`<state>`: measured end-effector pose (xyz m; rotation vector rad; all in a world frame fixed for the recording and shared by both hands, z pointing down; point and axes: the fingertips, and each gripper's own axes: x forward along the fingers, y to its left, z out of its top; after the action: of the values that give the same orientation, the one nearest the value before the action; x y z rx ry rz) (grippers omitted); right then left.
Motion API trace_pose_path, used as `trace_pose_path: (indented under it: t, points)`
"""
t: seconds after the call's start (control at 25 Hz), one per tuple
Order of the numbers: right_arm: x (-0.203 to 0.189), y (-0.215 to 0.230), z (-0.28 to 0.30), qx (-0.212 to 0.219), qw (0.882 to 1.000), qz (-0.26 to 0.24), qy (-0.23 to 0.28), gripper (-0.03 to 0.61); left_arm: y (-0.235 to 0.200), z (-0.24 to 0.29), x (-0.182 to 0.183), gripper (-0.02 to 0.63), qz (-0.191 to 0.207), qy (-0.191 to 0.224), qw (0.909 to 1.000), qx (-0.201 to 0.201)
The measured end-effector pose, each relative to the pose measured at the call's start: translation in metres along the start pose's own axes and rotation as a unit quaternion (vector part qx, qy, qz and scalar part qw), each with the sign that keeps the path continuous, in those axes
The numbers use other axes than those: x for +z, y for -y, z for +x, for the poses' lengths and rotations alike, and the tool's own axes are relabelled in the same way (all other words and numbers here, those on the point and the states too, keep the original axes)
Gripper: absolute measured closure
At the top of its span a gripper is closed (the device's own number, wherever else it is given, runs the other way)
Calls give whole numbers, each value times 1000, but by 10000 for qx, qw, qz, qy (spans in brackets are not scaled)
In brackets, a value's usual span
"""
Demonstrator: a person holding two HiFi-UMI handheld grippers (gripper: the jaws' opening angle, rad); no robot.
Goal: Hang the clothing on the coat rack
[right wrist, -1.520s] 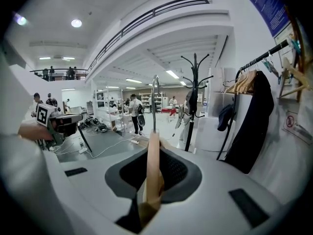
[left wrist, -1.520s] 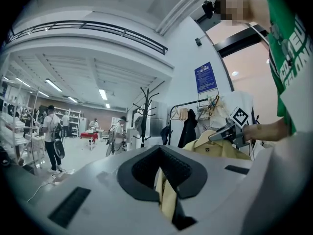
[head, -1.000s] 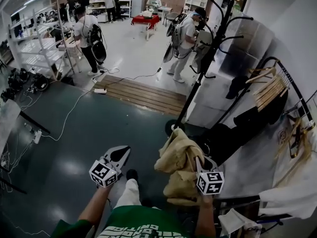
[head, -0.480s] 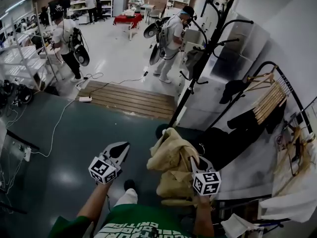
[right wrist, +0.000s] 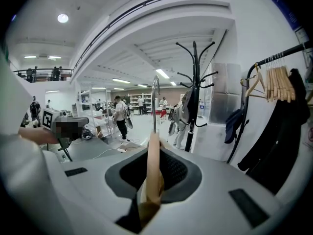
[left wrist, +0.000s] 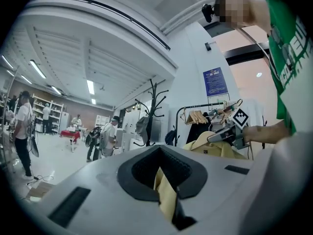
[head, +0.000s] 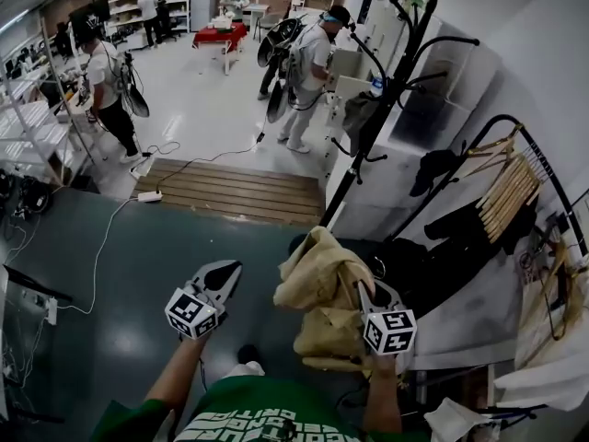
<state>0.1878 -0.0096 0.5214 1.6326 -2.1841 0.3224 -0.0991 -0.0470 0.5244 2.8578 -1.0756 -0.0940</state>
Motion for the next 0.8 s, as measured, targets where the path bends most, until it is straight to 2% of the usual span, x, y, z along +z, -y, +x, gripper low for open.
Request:
trace_pose_path:
  t: [0.4, 0.8]
  points:
    - [29, 28, 49, -127, 9999, -31, 6, 522, -33, 46, 6, 611, 18, -18, 9996, -277]
    - [36, 68, 98, 216, 9994, -247, -145, 523, -55, 135, 2, 611, 72, -150, 9998, -130]
